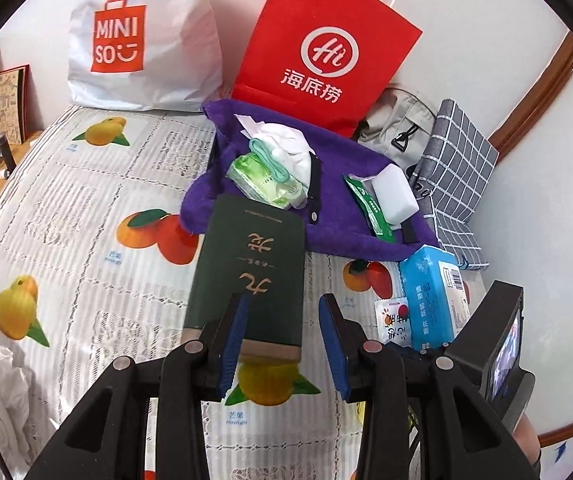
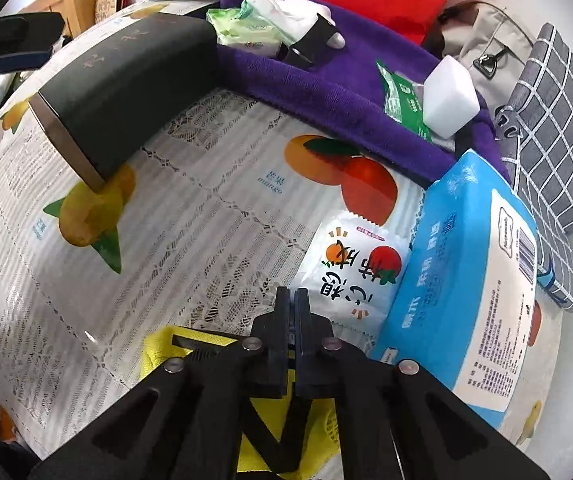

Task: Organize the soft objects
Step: 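Withdraw the left tool toward the dark green box while the right tool moves toward the yellow bag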

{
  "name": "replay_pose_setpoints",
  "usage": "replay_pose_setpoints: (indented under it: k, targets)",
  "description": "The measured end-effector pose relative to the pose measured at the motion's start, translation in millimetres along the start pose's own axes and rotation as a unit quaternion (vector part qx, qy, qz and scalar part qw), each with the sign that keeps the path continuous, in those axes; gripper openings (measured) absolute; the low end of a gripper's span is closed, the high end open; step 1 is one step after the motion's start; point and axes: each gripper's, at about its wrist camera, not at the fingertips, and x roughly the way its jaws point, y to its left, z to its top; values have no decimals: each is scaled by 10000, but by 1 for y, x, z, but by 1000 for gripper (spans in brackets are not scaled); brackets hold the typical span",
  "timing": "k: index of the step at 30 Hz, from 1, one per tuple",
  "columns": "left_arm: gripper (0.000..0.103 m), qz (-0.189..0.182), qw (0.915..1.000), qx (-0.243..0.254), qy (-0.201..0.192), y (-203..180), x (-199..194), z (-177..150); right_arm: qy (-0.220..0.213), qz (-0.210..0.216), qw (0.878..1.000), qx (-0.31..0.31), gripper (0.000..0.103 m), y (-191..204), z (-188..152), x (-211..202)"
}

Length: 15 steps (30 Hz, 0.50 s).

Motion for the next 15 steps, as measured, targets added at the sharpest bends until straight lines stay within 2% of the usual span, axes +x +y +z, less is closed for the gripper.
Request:
replay_pose_setpoints:
  k: [2,8,15]
  targets:
    - [36,-17,10000,-34,-12,3,-4,-2,-43,2,10000,11,0,0,-2,-2]
    - [36,1,9999,-159,3,11,-12,-11,-450,664,9960,382,0,3,-17,-38]
    - [36,55,9998,-165,28,4,-25,-28,-1030,957,9870,778,0,0,-37,-88]
